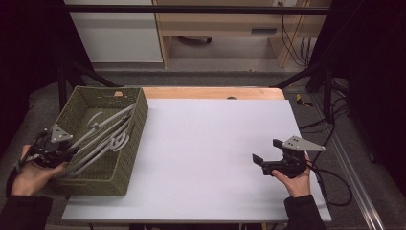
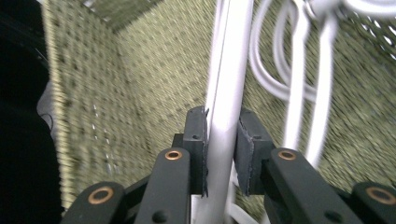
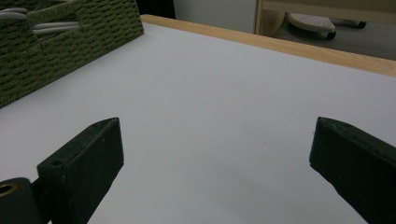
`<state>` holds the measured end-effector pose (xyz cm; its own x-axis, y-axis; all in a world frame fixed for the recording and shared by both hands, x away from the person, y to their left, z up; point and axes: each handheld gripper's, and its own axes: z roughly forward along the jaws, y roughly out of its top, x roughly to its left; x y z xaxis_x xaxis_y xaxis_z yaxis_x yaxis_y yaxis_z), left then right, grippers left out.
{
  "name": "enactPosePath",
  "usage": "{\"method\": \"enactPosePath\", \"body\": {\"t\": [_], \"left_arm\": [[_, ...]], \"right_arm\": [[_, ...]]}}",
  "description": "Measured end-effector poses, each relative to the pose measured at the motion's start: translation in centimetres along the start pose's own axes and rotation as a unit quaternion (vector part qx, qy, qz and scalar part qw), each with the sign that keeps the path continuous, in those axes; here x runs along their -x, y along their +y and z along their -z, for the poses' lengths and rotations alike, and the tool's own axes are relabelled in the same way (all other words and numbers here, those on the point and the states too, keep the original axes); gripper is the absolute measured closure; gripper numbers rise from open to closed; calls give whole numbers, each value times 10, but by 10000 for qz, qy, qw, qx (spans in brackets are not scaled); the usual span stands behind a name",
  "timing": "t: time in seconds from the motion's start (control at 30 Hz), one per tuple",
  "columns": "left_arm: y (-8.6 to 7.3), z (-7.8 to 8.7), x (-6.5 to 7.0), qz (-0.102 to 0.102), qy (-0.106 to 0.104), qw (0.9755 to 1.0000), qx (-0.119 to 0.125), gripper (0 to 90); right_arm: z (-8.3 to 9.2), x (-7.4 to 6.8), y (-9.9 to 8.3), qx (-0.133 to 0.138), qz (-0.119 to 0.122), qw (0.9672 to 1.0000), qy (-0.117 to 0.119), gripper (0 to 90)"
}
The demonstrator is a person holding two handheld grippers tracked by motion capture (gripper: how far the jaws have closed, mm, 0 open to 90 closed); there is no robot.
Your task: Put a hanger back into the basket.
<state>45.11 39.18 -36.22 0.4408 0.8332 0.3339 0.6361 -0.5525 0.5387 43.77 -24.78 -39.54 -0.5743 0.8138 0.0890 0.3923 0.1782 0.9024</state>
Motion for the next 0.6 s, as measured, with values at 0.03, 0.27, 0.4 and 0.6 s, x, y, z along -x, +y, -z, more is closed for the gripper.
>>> {"method": "enactPosePath", "body": {"t": [0.03, 0.27, 0.4, 0.6], "left_arm": [[-1, -1, 1, 61, -89, 9999, -19, 752], [-2, -6, 4, 280, -419, 9986, -146, 710], [-1, -3, 5, 414, -503, 9978, 158, 596], [6, 12, 12, 573, -547, 9930, 873, 449]], "right_arm": [[0, 0, 0, -6, 1, 10000, 1, 31], [-1, -1, 0, -28, 5, 10000, 25, 30], [-1, -1, 0, -7, 1, 10000, 25, 30], [0, -1, 0, 18, 33, 10000, 76, 30]]}}
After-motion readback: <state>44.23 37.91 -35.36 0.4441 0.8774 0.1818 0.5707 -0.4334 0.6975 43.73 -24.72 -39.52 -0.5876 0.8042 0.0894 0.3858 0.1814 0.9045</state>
